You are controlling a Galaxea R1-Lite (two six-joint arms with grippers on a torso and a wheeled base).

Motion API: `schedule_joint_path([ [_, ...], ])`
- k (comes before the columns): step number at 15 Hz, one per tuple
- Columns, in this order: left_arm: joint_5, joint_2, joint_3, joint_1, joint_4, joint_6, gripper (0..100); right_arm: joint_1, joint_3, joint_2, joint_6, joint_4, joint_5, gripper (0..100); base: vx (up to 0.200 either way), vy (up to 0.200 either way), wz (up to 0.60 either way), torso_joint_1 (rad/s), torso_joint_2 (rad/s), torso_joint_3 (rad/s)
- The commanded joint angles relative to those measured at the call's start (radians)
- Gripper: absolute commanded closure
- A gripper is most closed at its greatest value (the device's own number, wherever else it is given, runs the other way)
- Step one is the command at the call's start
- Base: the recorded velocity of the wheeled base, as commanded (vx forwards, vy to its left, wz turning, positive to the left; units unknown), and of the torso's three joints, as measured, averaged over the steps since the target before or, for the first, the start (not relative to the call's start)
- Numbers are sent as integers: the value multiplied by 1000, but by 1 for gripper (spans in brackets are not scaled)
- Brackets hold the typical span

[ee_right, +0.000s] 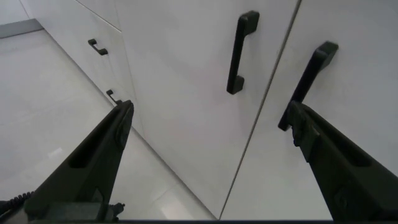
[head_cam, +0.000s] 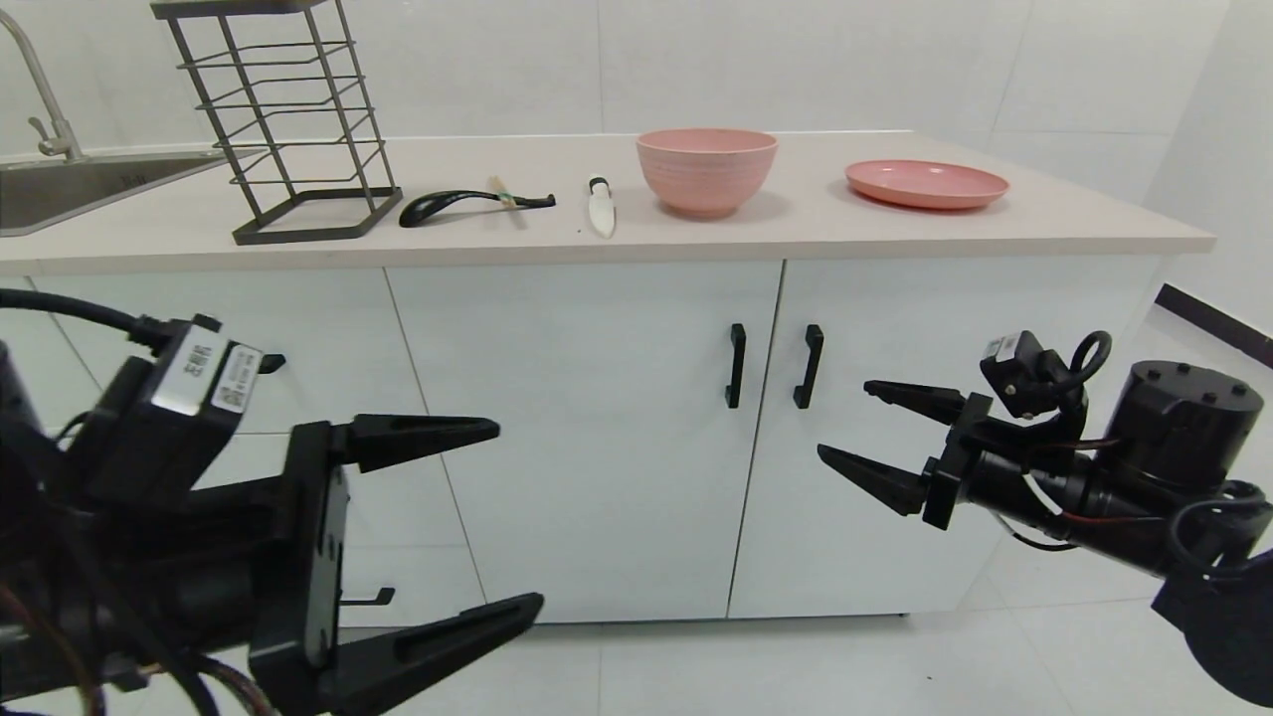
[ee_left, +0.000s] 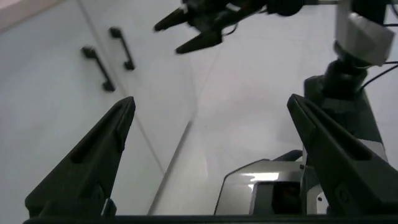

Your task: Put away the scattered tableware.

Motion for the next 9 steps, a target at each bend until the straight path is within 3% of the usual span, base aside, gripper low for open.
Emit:
schedule_joint_path([
  [1,-52,173,-4,-67,-122,-3,0,-9,-1,64,2,-44,27,0,0,0,0,0,0,0],
  [2,-52,237,-11,-68,-218,-6,0,-11,-7,85,3,-58,29,0,0,0,0,0,0,0],
  [3,-49,277,-24,-68,-250,-6,0,-13,-20,102,3,-58,29,0,0,0,0,0,0,0],
  [6,-66,327,-82,-70,-285,-8,0,-14,-56,121,6,-58,26,0,0,0,0,0,0,0],
  [9,-61,395,-128,-67,-307,-48,0,-39,-133,179,8,-58,24,0,0,0,0,0,0,0],
])
